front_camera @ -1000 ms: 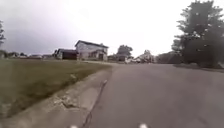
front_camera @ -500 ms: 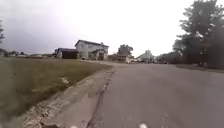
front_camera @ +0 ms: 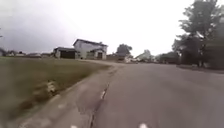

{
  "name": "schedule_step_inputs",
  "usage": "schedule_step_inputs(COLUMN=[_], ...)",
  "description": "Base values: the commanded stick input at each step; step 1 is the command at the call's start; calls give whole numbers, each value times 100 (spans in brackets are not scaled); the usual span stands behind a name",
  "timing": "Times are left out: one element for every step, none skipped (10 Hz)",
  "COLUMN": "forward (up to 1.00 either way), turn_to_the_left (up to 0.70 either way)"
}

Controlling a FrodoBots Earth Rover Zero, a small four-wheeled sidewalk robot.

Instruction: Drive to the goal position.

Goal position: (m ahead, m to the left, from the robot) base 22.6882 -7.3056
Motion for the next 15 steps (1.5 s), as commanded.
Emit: schedule_step_inputs(forward=[100,100,100,100,100,100,100,100,100,100,100,100,100,100,100], turn_to_the_left=[0,-14,-34,-29,-12,-2,0,0,0,0,0,0,0,0,0])
